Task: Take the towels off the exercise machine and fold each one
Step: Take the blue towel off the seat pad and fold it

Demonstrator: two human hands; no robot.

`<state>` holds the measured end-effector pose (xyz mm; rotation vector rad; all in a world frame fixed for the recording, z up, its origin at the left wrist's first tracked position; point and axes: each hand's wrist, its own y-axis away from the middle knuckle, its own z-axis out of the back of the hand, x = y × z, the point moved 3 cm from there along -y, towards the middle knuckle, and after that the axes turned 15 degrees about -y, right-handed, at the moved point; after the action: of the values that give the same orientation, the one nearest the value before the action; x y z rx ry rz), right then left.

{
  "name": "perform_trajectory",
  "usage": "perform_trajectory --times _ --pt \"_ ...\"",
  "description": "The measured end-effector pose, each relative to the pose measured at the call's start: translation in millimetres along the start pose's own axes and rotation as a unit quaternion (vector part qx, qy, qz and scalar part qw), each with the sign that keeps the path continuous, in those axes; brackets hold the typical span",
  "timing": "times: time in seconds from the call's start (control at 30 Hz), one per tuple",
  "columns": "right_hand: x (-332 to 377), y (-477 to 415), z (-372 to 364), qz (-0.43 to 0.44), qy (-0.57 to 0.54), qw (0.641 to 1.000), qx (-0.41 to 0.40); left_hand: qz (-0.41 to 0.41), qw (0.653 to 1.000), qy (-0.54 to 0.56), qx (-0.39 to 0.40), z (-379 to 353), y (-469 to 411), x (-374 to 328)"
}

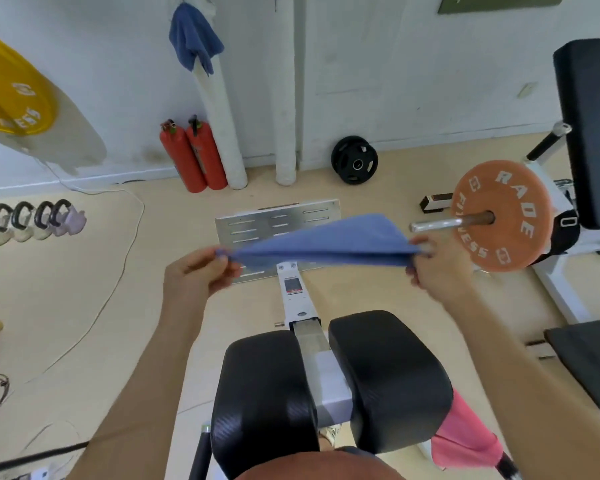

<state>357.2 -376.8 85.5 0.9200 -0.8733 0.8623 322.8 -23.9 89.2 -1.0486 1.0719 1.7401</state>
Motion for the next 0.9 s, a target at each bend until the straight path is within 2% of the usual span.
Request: perform_trajectory --times 0.07,0.13,0.27,0.37,0.47,0.6,0.77,0.9 --pt "-59.5 23.2 -3.8 -0.067 0.035 0.997 0.022 0.085 0.996 -0.031 0.026 -5.7 24.5 50.1" --pt "-110.9 47.5 -4.2 -0.116 0.086 0.989 0.045 0.168 0.979 -0.107 0.046 -13.0 52.6 98.7" --pt "-171.6 87.7 -4.4 -0.159 0.173 0.969 0.072 0.193 0.912 -0.355 0.064 -20.5 96.6 158.1" --pt "-192.3 107.5 -6.7 -0.175 0.177 0.967 0.058 0.196 0.883 -0.423 0.052 -21.7 113.9 176.1" --pt "-196.9 119.0 -10.0 -0.185 0.127 0.974 0.024 0.209 0.881 -0.422 0.043 -22.2 122.6 185.2" --pt "-192.2 127.1 -14.4 -0.239 -0.032 0.969 -0.049 0.230 0.899 -0.371 0.038 -22.5 124.3 187.4" --pt "-192.1 139.9 -14.3 -0.235 -0.088 0.965 -0.082 0.227 0.937 -0.262 0.038 -21.7 133.5 184.4" --pt "-197.1 144.5 -9.0 -0.275 -0.158 0.942 -0.110 0.222 0.945 -0.231 0.067 -18.0 133.2 189.0"
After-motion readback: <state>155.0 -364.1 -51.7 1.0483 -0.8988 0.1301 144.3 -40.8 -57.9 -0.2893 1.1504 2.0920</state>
